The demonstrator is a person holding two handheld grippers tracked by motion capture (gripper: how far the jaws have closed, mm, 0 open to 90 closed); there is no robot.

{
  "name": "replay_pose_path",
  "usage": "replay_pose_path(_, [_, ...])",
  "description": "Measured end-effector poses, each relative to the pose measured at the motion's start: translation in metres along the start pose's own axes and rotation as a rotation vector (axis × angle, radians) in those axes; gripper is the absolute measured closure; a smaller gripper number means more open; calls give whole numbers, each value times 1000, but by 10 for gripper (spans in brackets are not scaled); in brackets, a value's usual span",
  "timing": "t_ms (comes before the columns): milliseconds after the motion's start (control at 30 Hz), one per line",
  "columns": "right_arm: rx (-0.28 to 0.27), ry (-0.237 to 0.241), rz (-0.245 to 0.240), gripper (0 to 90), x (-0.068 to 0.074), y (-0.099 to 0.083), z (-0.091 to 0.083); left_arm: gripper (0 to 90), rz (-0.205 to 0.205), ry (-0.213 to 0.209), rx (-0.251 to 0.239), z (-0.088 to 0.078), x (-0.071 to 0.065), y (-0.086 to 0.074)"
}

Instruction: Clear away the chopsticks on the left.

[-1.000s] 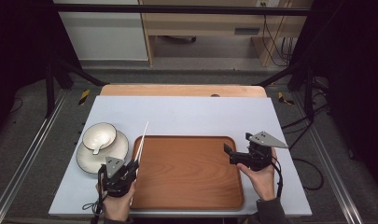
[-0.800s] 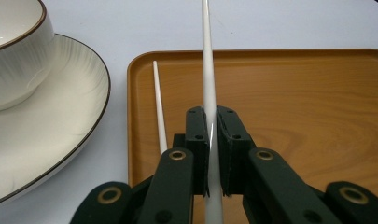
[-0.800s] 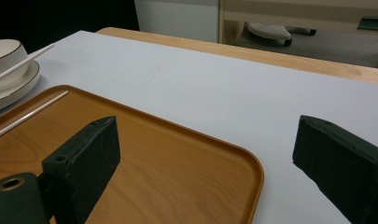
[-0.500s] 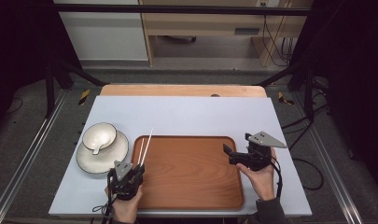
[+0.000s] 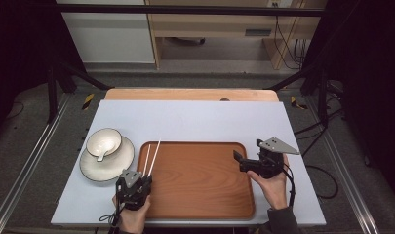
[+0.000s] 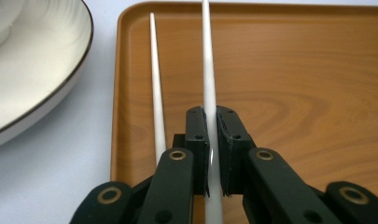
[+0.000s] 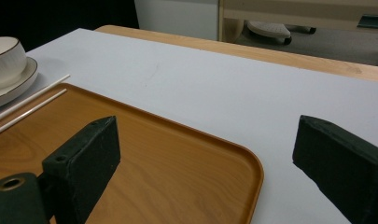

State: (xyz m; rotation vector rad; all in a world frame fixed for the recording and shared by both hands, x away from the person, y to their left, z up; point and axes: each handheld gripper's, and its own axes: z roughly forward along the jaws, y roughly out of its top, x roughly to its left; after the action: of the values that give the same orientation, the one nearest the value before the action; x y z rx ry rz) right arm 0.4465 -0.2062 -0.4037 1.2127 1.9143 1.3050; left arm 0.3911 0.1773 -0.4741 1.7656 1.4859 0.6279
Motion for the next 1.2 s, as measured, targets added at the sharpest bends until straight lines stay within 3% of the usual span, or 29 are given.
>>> replay_pose_path(233, [-1, 1, 2, 77, 0, 0, 0, 838, 4, 7, 32, 6, -1, -4])
replay_pose_path(567, [1, -1, -2, 77, 1, 0, 0, 835, 6, 25, 31, 7, -2, -4])
replay_pose_path(1100, [-3, 0, -6, 77, 1, 0, 0, 823, 6, 20, 35, 7, -2, -3])
replay_pose_path(1200, [-2, 0, -6, 77, 1, 0, 0, 822, 4, 13, 17, 5, -1, -1])
